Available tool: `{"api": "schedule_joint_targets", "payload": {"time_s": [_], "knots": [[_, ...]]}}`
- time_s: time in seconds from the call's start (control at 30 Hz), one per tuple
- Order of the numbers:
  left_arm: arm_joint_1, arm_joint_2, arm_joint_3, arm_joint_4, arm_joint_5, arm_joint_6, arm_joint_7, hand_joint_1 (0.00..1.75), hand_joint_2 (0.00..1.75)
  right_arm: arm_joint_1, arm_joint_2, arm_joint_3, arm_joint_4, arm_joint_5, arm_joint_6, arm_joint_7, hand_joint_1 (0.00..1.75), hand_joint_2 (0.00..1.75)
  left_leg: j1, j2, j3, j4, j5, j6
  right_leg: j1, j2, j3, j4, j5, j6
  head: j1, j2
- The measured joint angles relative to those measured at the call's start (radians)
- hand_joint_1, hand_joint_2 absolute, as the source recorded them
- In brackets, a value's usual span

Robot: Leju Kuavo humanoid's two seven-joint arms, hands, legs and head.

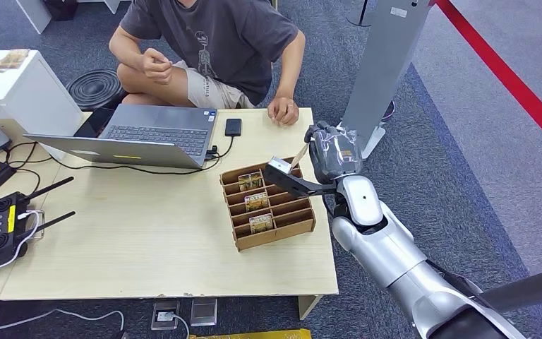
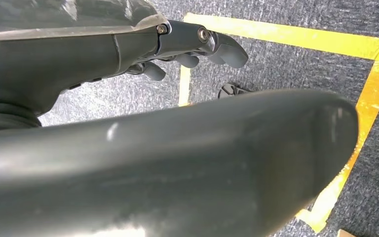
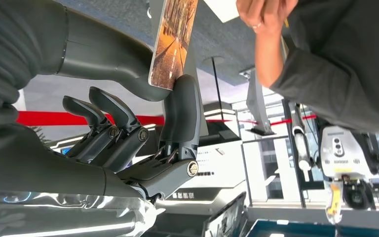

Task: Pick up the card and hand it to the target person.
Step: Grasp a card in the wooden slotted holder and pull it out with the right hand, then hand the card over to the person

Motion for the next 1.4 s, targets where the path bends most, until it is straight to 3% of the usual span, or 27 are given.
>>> {"api": "schedule_joint_targets", "payload": {"time_s": [0.37, 0.6, 0.87, 1.2, 1.33, 1.4], "knots": [[0.001, -0.002, 0.0, 0.0, 0.0, 0.005, -0.003, 0.0, 0.0, 0.002, -0.017, -0.031, -0.186, 0.055, 0.003, 0.063, 1.75, 1.75, 0.0, 0.0, 0.0, 0.0, 0.0, 0.0, 0.0, 0.0, 0.0, 0.0, 0.0, 0.0, 0.0, 0.0], [0.001, -0.003, 0.0, 0.0, -0.012, 0.002, -0.006, 0.0, 0.0, -0.054, -0.029, -0.054, -0.237, 0.064, 0.004, 0.072, 1.75, 1.75, 0.0, 0.0, 0.0, 0.0, 0.0, 0.0, 0.0, 0.0, 0.0, 0.0, 0.0, 0.0, 0.0, 0.0], [0.0, -0.005, -0.001, 0.0, -0.013, -0.001, -0.006, 0.0, 0.0, -0.139, -0.033, -0.061, -0.212, 0.047, 0.002, 0.059, 1.75, 1.75, 0.0, 0.0, -0.001, 0.0, 0.0, 0.0, 0.0, 0.0, 0.0, 0.0, 0.0, 0.0, 0.0, 0.0], [-0.001, -0.008, -0.001, 0.0, -0.002, 0.01, -0.005, 0.0, 0.0, -0.273, -0.001, -0.051, -0.013, 0.024, -0.036, 0.042, 1.75, 1.75, 0.0, 0.0, -0.001, 0.0, 0.0, 0.0, 0.0, -0.001, 0.0, 0.0, 0.0, 0.0, 0.0, 0.0], [-0.001, -0.009, -0.001, 0.0, 0.001, 0.011, -0.005, 0.0, 0.0, -0.293, 0.015, -0.044, 0.066, 0.03, -0.042, 0.049, 0.02, 1.75, 0.0, 0.0, -0.002, 0.0, 0.0, 0.0, 0.0, -0.001, -0.001, 0.0, 0.0, 0.0, 0.0, 0.0], [-0.001, -0.009, -0.001, 0.0, 0.003, 0.011, -0.005, 0.0, 0.0, -0.293, 0.021, -0.04, 0.093, 0.021, -0.041, 0.046, 0.0, 1.75, 0.0, 0.0, -0.002, 0.0, 0.0, 0.0, 0.0, -0.001, -0.001, 0.0, 0.0, 0.0, 0.001, 0.0]]}}
